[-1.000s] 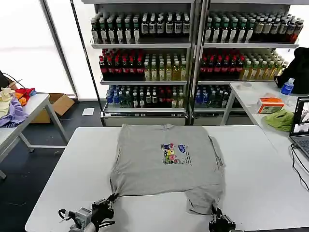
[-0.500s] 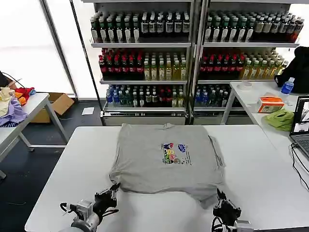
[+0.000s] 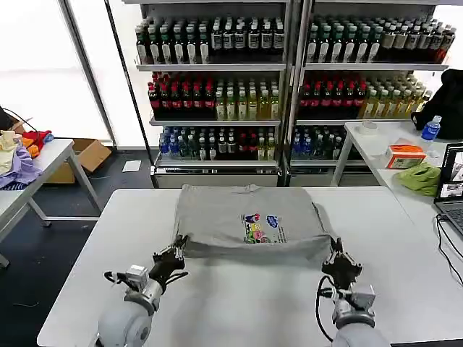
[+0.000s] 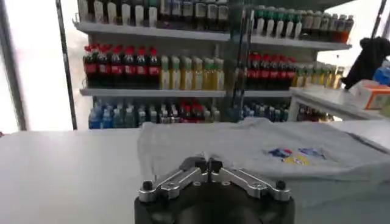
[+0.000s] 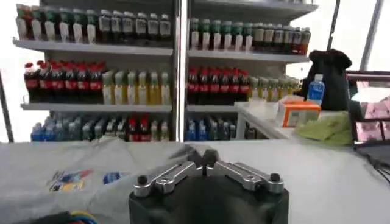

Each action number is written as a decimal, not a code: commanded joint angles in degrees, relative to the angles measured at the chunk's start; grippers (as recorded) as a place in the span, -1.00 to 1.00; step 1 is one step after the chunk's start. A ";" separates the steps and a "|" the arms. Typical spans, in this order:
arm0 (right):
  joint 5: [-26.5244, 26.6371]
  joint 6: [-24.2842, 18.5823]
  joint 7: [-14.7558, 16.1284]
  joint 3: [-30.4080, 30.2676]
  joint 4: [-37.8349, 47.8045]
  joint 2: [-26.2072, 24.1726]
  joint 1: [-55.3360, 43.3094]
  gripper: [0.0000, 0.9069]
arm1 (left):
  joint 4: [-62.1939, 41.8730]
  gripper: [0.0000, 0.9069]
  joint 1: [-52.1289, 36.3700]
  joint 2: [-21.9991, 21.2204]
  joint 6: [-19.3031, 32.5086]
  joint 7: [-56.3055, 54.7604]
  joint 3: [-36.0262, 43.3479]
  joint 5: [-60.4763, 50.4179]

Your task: Fold and organize the clothes.

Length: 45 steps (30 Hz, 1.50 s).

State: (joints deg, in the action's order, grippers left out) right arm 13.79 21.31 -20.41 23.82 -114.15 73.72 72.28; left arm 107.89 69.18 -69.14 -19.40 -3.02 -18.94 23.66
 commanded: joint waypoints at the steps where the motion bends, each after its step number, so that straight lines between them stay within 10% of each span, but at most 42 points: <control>1: 0.33 2.52 0.93 -0.90 9.31 0.19 -10.91 -1.00 | -12.70 -1.00 -11.53 -2.12 1.47 1.69 0.67 0.60; 8: 1.26 3.59 1.12 -2.92 15.44 0.06 -15.90 -1.00 | -17.03 -0.98 -14.49 -1.63 0.41 1.43 2.47 0.20; 9: 1.33 3.81 1.23 -3.12 16.19 0.06 -16.65 -0.91 | -17.30 -0.58 -14.66 -1.66 0.17 1.39 2.72 0.20; 10: 1.33 4.13 1.43 -3.45 17.06 0.05 -17.60 0.58 | -17.47 1.00 -14.90 -1.67 -0.03 1.33 3.05 -0.04; 11: 1.32 4.29 1.77 -3.54 17.31 0.03 -18.02 1.00 | -17.50 1.00 -15.00 -1.66 -0.29 1.31 3.18 -0.32; 29: 19.85 9.64 -5.63 -3.45 18.68 3.12 -22.94 1.00 | -14.73 1.00 -15.50 -1.40 -2.35 -0.55 3.26 -1.94; 45: 19.64 11.75 -8.96 -1.13 8.32 -0.80 -10.71 1.00 | -8.07 1.00 -9.91 0.40 -5.02 -1.11 3.00 -3.11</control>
State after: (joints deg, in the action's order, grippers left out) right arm 31.35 31.43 -27.80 21.96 -101.43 74.27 56.08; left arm 95.82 56.29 -69.60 -23.26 -4.00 -16.05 20.90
